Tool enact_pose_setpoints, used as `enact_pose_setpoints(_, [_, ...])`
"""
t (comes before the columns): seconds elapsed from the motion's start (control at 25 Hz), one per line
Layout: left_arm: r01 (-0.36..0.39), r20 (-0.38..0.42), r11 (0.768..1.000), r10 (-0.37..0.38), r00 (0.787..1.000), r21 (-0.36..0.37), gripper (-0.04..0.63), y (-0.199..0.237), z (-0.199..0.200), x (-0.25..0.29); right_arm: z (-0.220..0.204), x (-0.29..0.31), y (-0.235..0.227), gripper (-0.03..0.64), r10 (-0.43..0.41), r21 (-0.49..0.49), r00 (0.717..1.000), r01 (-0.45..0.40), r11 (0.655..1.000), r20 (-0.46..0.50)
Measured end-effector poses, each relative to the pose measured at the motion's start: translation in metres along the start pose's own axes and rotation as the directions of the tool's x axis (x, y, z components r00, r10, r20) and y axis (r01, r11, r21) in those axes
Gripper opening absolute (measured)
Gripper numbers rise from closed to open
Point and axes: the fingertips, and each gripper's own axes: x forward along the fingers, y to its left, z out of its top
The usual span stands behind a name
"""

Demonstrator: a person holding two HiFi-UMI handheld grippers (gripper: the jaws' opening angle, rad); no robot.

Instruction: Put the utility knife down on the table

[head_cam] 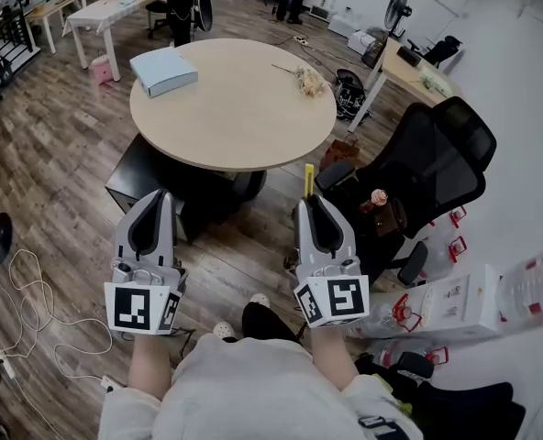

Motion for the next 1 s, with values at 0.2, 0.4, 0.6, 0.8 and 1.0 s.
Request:
enact_pose_setpoints(0.2, [-0.028,0.000,1.000,0.028,1.000,-0.009,0.008,0.017,-0.007,0.009,-0.004,0.023,0.000,0.074,0.016,0.001,1.000,-0.016,1.000,0.002])
enact_pose_setpoints(0.4, [-0.072,0.002,0.997,0.072,0.997,0.010,0.008,0.039,-0.012,0.027,-0.010,0.060,-0.005,0.074,0.041,0.014,0.999,-0.042,0.999,0.017])
enact_pose_setpoints(0.6, [-0.100,0.000,0.995,0.100,0.995,0.030,0.008,0.058,-0.019,0.059,-0.018,0.103,-0.015,0.074,0.068,0.028,0.997,-0.069,0.997,0.026])
enact_pose_setpoints(0.8, [-0.114,0.011,0.993,0.114,0.993,0.042,0.008,0.068,-0.024,0.106,-0.023,0.152,-0.034,0.074,0.097,0.031,0.995,-0.098,0.995,0.034])
enact_pose_setpoints(1.0, [-0.130,0.021,0.990,0.129,0.991,0.056,0.008,0.073,-0.029,0.150,-0.027,0.194,-0.061,0.074,0.119,0.035,0.992,-0.120,0.992,0.051])
